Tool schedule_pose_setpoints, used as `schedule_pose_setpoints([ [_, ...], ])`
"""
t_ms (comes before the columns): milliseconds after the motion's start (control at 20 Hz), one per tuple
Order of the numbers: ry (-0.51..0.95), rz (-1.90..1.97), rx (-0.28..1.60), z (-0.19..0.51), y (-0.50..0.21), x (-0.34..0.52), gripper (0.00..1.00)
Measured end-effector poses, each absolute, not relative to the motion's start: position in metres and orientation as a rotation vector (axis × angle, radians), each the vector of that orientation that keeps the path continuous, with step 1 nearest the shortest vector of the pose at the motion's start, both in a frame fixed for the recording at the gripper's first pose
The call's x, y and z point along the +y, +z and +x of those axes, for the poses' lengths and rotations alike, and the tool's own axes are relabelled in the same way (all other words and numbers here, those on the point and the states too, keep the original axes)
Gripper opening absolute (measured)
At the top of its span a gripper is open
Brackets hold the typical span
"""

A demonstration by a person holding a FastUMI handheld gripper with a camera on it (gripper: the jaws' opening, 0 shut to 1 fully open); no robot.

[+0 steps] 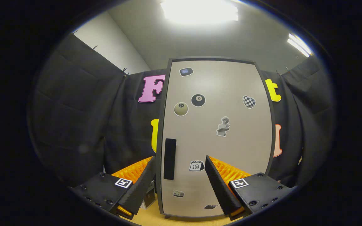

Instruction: Open the shoe cabinet door, grab the shoes and put them into the shoe cabinet, then close the shoe cabinet door.

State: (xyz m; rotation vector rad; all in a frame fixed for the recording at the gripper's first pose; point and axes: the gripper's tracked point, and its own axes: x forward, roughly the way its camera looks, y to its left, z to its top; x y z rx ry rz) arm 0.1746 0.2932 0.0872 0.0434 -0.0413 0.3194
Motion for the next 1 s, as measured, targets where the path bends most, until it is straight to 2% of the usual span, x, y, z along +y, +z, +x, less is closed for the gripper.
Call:
schedule_pose_setpoints([
  [600, 0.305, -0.003, 0.031, 0.241, 0.059, 0.346, 0.97],
  [700, 0.293, -0.004, 0.048, 0.253, 0.052, 0.349, 0.89],
  [850, 0.264, 0.022, 0.078, 0.263, 0.046, 0.345, 0.81],
  [900, 0.257, 0.035, 0.082, 0.266, 0.046, 0.345, 0.70],
  [1000, 0.250, 0.060, 0.093, 0.272, 0.047, 0.343, 0.67],
])
